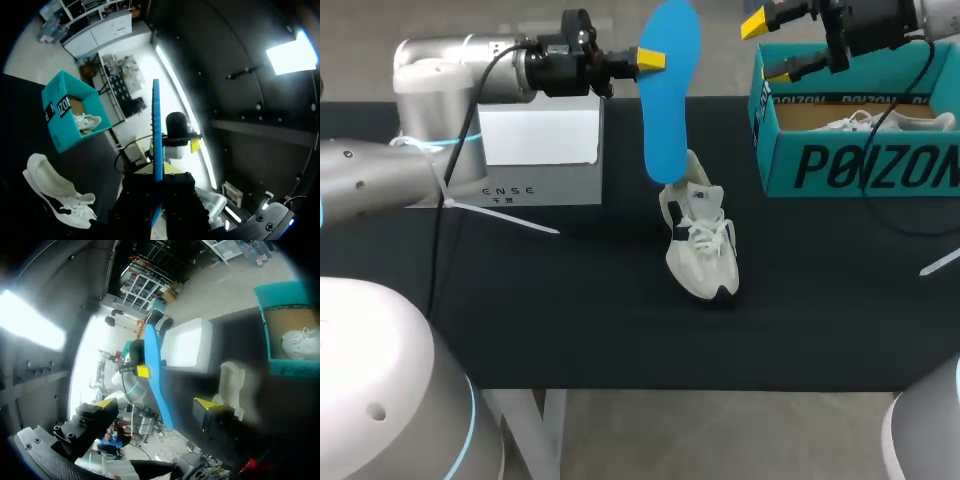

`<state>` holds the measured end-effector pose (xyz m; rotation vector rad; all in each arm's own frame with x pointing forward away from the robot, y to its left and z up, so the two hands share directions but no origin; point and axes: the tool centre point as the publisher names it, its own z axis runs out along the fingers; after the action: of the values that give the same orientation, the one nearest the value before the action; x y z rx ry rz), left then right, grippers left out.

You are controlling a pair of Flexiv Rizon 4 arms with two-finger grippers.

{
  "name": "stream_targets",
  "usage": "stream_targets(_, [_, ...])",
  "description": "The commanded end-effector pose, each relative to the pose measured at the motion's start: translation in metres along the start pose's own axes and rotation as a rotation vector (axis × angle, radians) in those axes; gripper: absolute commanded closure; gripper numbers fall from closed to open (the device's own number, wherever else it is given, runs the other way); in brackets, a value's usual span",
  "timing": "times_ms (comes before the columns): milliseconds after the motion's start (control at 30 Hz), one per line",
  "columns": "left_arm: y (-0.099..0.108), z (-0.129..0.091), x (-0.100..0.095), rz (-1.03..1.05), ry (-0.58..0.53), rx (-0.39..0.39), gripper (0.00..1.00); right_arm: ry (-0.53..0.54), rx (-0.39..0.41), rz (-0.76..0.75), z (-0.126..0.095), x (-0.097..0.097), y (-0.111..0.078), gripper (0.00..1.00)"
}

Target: Take the shoe out of the shoebox, open the shoe tongue, remove and reinsert the insole, then place the shoe into the shoebox

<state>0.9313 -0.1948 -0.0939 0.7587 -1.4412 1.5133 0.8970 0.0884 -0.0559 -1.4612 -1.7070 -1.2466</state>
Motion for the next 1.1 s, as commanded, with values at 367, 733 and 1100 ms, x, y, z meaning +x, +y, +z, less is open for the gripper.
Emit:
stream_targets(367, [0.001,0.001,0.000,0.001,-0.001,0.003,1.00,0.263,-0.029,0.190,-0.002,-0.010,-0.005,0.00])
stream_targets(733, [0.001,0.001,0.000,0.001,-0.001,0.003,1.00,0.210,-0.025,0.196,0.000,-0.008,-0.002,0.00])
stream_targets(1100, [0.000,0.005,0.016,0.639,-0.107,0.002,1.00,0.210,-0.025,0.196,0.000,-0.008,-0.002,0.00])
